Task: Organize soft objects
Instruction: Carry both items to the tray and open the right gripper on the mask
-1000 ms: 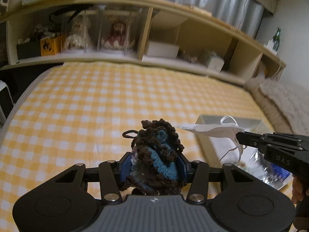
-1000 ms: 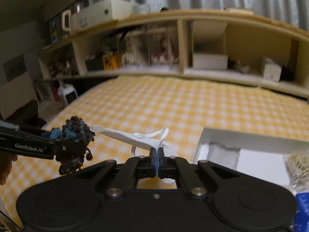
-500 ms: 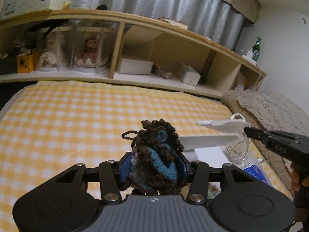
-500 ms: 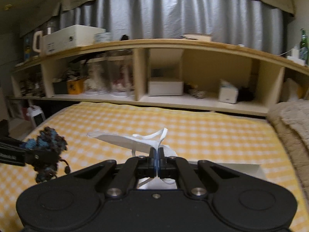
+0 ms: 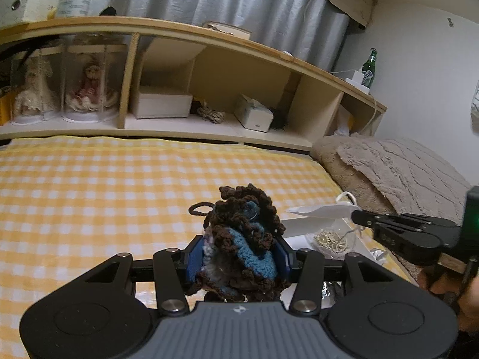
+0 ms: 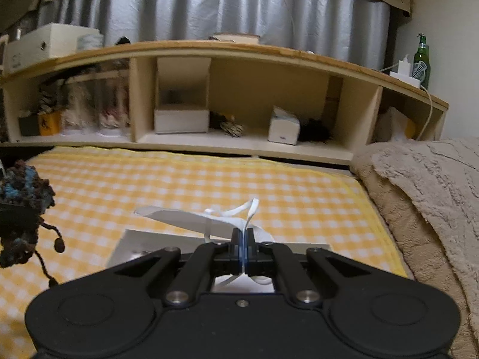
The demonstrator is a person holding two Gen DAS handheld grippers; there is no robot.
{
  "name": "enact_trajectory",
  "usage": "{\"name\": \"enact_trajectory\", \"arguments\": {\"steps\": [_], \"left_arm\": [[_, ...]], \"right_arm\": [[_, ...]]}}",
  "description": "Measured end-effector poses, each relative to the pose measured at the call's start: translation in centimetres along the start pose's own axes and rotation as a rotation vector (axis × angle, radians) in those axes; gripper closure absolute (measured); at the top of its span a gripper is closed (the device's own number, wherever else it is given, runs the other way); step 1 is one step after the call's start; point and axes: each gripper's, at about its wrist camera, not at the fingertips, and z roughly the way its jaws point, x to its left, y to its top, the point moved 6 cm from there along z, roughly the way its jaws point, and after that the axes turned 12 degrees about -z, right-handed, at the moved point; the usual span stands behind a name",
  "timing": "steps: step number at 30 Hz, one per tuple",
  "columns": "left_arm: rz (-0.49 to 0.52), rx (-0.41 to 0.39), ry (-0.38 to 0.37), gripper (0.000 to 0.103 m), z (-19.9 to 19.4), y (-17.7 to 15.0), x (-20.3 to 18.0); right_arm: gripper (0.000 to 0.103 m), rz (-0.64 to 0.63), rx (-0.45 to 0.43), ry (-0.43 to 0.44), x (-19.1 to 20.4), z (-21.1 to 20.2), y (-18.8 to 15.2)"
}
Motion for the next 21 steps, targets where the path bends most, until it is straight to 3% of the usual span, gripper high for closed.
{"name": "enact_trajectory", "arguments": {"steps": [4, 12, 13, 15, 16, 21], "left_arm": [[-0.009, 0.027, -0.011, 0.053, 1.1, -0.7, 0.5], [-0.032, 0.093, -0.012, 0.053, 3.2, -1.8, 1.5], [-0.033, 0.104, -0.015, 0.053, 3.5, -1.9, 1.4], [-0.026, 0.123, -0.022, 0.053, 4.2, -2.1, 1.0], [-0.02, 0.129, -0.024, 0.053, 4.4, -2.3, 0.7], [-0.008, 0.166, -0.059, 0.053, 7.3, -2.5, -1.6]], "right_arm": [[0.102, -0.012, 0.058, 0.01, 0.2, 2.5, -1.0], [0.098, -0.013, 0.298, 0.177, 3.5, 7.1, -5.3], [0.096, -0.008, 0.322, 0.188, 3.6, 7.2, -5.6], [0.065, 0.013, 0.336, 0.194, 3.6, 7.1, -5.9], [0.058, 0.019, 0.334, 0.189, 3.4, 6.8, -5.9], [0.046, 0.109, 0.29, 0.17, 0.8, 4.7, -5.5]]}}
